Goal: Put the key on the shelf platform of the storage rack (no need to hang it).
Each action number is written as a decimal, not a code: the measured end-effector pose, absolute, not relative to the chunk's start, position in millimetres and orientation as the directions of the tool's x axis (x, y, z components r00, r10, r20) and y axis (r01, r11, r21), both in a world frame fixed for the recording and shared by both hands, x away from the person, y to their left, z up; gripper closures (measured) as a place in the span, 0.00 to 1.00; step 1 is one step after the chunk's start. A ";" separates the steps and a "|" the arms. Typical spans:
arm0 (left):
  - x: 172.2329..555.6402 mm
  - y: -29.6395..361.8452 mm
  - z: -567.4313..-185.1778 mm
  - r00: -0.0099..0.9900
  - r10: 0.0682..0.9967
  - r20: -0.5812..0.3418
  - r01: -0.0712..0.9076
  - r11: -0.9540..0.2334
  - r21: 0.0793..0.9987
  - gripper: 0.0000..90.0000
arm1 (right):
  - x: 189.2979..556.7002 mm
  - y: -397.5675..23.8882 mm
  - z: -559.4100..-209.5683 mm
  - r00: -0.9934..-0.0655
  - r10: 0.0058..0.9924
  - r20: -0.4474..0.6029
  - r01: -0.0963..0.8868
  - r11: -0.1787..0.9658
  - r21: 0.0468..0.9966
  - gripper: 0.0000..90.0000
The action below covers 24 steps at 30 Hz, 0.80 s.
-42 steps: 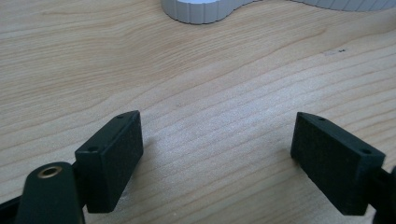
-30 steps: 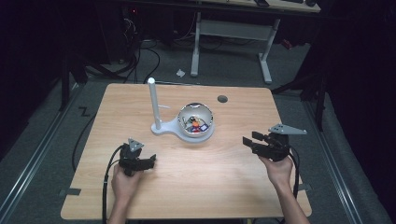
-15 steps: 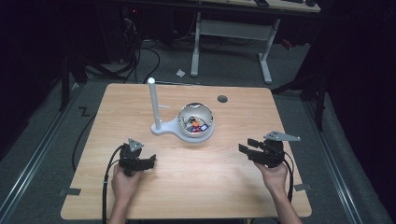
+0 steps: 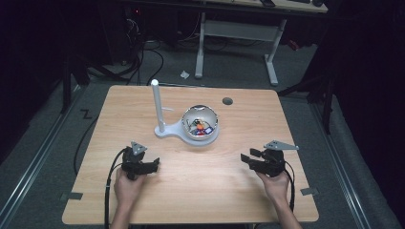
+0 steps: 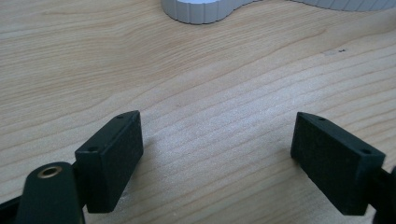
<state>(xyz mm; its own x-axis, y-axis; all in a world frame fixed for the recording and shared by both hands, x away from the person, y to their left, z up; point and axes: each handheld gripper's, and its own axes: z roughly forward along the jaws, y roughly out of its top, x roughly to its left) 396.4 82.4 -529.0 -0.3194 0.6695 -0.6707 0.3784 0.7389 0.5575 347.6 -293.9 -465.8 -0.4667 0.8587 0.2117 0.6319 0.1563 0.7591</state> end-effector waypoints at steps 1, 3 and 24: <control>396.4 82.3 -529.0 -0.321 0.668 -0.671 0.378 0.740 0.556 0.19 | 347.9 -294.5 -467.7 -0.468 0.859 0.209 0.630 0.159 0.760 0.52; 396.4 82.4 -529.0 -0.319 0.670 -0.671 0.379 0.739 0.557 0.19 | 348.0 -294.2 -470.7 -0.461 0.864 0.205 0.638 0.161 0.753 0.52; 396.4 82.3 -529.0 -0.321 0.668 -0.671 0.378 0.740 0.556 0.19 | 356.3 -294.9 -501.0 -0.418 0.894 0.164 0.664 0.177 0.727 0.51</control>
<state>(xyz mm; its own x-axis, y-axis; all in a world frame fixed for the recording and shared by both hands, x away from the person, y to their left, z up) 396.4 82.3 -529.0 -0.3206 0.6684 -0.6711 0.3779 0.7399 0.5565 356.3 -294.9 -501.0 -0.4177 0.8937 0.1640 0.6636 0.1768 0.7269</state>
